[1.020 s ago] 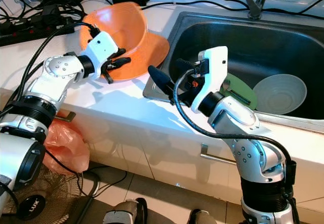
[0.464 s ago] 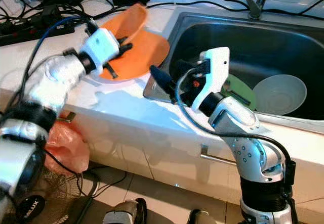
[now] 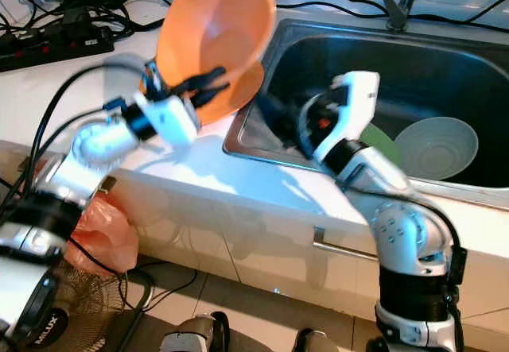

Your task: Kitchen organization

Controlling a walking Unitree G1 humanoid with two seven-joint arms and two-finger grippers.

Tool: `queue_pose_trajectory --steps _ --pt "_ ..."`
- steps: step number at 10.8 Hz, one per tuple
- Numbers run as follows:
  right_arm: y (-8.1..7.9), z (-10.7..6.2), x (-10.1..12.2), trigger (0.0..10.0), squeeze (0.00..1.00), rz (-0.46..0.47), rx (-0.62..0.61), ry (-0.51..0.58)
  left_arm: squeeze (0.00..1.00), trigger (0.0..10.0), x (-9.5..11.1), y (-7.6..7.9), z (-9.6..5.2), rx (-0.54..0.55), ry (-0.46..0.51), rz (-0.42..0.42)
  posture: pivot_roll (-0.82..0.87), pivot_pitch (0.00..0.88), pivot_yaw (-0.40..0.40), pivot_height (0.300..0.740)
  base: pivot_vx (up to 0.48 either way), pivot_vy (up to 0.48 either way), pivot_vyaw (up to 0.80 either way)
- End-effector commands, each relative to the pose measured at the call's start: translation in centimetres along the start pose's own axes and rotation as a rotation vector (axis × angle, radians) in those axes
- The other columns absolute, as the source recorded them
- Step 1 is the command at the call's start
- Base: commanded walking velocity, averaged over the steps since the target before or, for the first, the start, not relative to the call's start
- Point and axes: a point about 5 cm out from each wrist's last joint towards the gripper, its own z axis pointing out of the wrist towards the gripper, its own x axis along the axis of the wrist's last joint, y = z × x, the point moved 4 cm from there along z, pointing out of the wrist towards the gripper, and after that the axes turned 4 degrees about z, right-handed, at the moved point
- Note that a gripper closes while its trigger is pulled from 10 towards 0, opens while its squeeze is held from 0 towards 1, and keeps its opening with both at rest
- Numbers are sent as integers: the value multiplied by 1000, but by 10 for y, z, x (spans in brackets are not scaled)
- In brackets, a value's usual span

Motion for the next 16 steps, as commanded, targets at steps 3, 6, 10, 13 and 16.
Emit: queue_pose_trajectory --steps 3,6,10,13,16 --pt "7 4 13 10000 0 59 -1 11 0 0 17 15 -8 -11 73 40 103 118 37 740 0 0 0" --pt "19 4 40 10000 0 69 -31 90 0 0 6 22 -17 -4 6 44 102 121 31 740 0 0 0" --pt "19 11 44 10000 0 82 -26 87 0 0 19 28 -9 -20 61 110 105 119 27 740 0 0 0" --pt "14 24 49 10000 0 68 10 63 0 0 33 36 2 -6 108 101 100 117 24 740 0 0 0" --pt "13 36 46 9686 0 40 14 8 0 0 41 38 6 7 136 114 102 121 19 740 0 0 0"
